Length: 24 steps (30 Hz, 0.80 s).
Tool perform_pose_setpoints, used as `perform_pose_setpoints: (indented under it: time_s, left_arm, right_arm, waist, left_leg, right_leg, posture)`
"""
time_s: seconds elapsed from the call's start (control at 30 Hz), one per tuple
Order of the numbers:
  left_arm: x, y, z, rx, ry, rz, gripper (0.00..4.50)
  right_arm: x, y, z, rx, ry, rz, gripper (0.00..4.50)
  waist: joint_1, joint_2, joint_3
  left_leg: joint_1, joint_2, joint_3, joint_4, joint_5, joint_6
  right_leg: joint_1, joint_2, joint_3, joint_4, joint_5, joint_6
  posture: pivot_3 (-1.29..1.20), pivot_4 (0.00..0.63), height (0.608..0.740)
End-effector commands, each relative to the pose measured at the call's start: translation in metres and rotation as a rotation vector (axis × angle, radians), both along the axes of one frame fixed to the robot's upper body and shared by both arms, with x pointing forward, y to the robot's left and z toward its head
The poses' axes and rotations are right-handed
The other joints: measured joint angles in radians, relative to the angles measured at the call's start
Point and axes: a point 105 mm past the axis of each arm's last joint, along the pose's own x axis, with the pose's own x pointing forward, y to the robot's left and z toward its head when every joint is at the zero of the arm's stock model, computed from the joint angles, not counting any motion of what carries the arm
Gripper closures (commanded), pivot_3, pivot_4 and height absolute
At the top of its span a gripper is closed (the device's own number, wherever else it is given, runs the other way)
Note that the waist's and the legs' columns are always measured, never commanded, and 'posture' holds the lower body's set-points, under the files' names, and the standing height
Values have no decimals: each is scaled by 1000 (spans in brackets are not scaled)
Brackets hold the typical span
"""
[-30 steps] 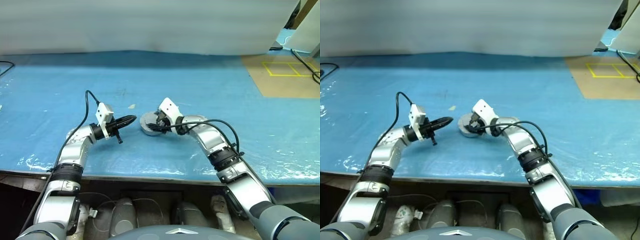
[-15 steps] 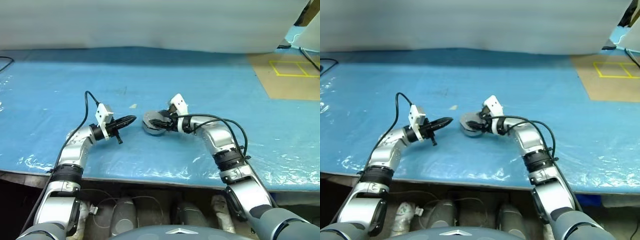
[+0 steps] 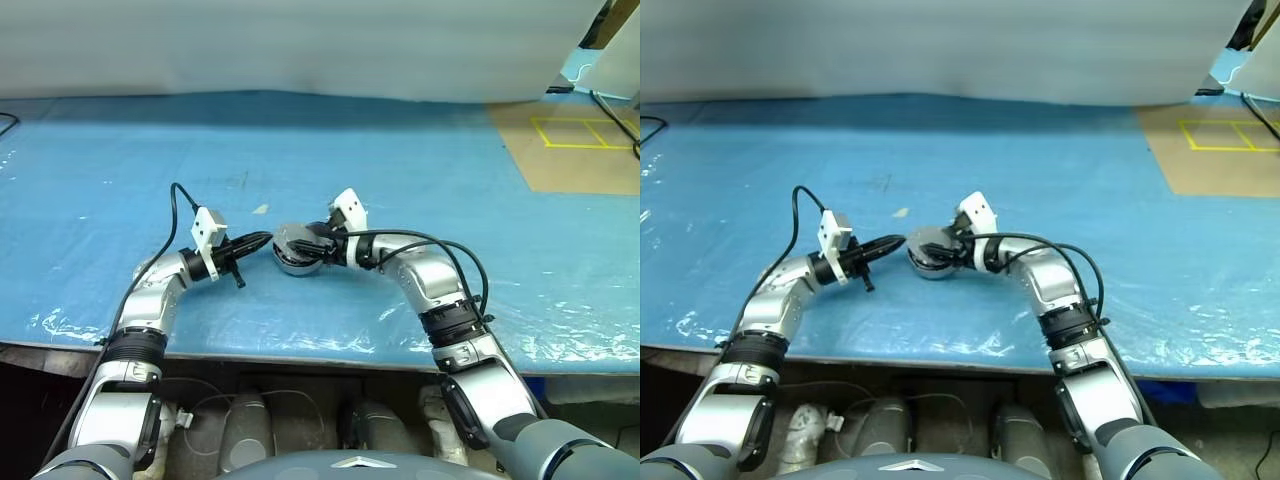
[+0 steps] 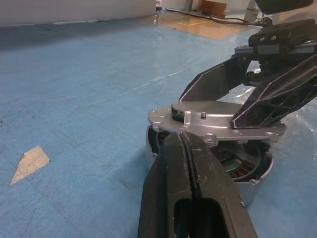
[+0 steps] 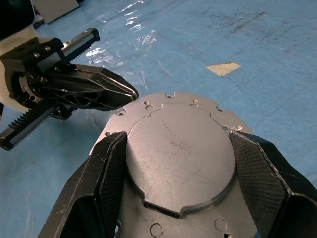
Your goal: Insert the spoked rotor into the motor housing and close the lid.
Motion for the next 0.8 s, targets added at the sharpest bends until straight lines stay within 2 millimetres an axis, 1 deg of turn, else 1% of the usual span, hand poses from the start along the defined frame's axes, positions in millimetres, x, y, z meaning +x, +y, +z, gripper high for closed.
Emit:
perform_pose_setpoints:
  time_s: [0.03, 0.13, 0.27, 0.3, 0.4, 0.47, 0.6, 0.63, 0.7, 0.8]
  left_arm:
    - [2, 2, 9, 6, -44, 0, 4500]
    - [2, 3, 9, 6, -43, 4, 4500]
    - [2, 3, 8, 9, -44, 2, 4500]
    - [1, 5, 11, 1, -54, -5, 4500]
    - [-6, 9, 19, -44, -13, -69, 4500]
    - [-7, 13, 20, -33, -1, -71, 4500]
    - [-1, 26, 23, -16, -7, -15, 4500]
    - [1, 29, 25, -15, -11, 0, 4500]
    - [4, 31, 26, -17, -17, 21, 4500]
    - [1, 26, 24, -12, -17, 3, 4500]
  right_arm:
    - [3, 4, -10, -17, 10, -31, 1578]
    - [1, 3, -19, -92, -49, -9, 1578]
    - [-2, 2, -28, -121, -46, -2, 1578]
    - [-2, 1, -29, -127, -47, -2, 1578]
    - [2, -4, -31, -151, -58, -14, 1578]
    - [2, -6, -35, -174, -63, -12, 1578]
    - [-2, -4, -43, -205, -58, 1, 1578]
    - [-3, -4, -47, -231, -46, 3, 1578]
    - [1, -10, -64, -358, -38, -21, 1578]
    - [7, -23, -85, -495, -14, -71, 1578]
  waist:
    - [-3, 0, 0]
    - [-4, 0, 0]
    - [-4, 0, 0]
    - [-4, 0, 0]
    - [-4, 0, 0]
    - [-4, 0, 0]
    - [-3, 0, 0]
    - [-3, 0, 0]
    - [-6, 0, 0]
    - [-6, 1, 0]
  left_leg:
    - [2, 1, 1, 0, 0, 0]
    - [3, 0, 2, 0, 0, 0]
    - [3, -2, 2, -1, 0, 0]
    - [3, -4, 2, -1, 0, 0]
    - [3, -4, 1, -1, 0, 0]
    - [3, -4, 1, -1, 0, 0]
    - [5, -5, 1, -1, 0, 0]
    - [5, -5, 1, -1, 0, 0]
    - [6, -5, 2, -1, 0, 0]
    - [11, -5, 2, -1, 0, 0]
  right_leg:
    - [1, -1, 1, 0, 0, 0]
    - [1, -2, 3, 0, 0, 0]
    - [1, -2, 2, 1, 0, -1]
    - [1, -2, 2, 1, 0, -1]
    - [1, -2, 1, 2, 0, -1]
    - [1, -2, 1, 2, 0, -1]
    - [3, -4, 2, 2, 0, -1]
    - [3, -5, 2, 2, 0, -1]
    - [4, -5, 2, 2, 0, -1]
    - [6, -5, 3, 2, 0, -1]
  posture:
    - [0, 150, 740]
    - [0, 150, 740]
    - [0, 150, 740]
    - [0, 150, 740]
    - [0, 150, 740]
    - [0, 150, 740]
    - [0, 150, 740]
    - [0, 150, 740]
    - [0, 150, 740]
    - [0, 150, 740]
